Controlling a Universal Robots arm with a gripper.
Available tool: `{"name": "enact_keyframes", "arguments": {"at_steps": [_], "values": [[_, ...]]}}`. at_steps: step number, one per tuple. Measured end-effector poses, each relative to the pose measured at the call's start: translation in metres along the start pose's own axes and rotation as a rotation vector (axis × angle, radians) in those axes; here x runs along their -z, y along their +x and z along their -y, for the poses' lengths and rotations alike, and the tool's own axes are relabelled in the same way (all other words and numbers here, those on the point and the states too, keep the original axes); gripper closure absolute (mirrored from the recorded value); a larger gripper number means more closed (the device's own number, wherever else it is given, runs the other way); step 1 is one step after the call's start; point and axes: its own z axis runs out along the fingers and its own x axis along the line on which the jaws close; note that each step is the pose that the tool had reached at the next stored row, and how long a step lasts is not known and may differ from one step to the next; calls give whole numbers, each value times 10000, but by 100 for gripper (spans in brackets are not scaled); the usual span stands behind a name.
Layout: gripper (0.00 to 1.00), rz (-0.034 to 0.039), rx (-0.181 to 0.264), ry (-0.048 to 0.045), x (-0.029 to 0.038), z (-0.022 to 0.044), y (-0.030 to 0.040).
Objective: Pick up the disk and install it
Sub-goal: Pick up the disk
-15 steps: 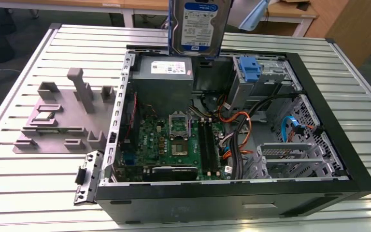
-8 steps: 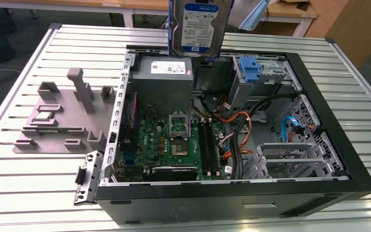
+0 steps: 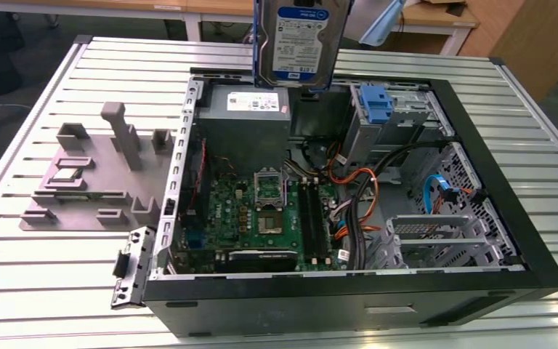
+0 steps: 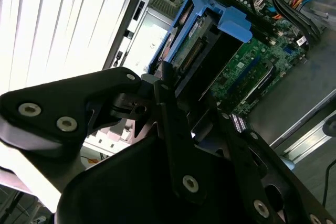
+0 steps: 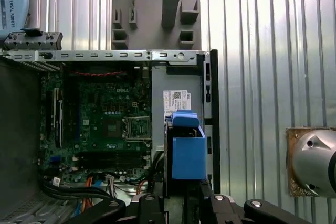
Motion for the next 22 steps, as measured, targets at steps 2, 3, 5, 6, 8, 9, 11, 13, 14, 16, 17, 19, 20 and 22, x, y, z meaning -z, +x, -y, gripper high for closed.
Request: {"name": "enact_keyframes", "arguments": {"at_steps": [2,3,5,6,8,9,11,13,14,16,17,19,20,22], "values": [[65,1,0,0,0,0,9],[65,1,0,0,0,0,13],[65,0,0,0,1,1,20],[65,0,0,0,1,1,23],[65,1,0,0,1,1,27],[65,0,0,0,1,1,30],[65,0,0,0,1,1,35],[65,0,0,0,1,1,39],[65,1,0,0,1,1,41],[65,0,0,0,2,2,45],[65,0,0,0,2,2,47],[65,0,0,0,2,2,51],[65,0,0,0,2,2,53],[65,0,0,0,2,2,57]]}}
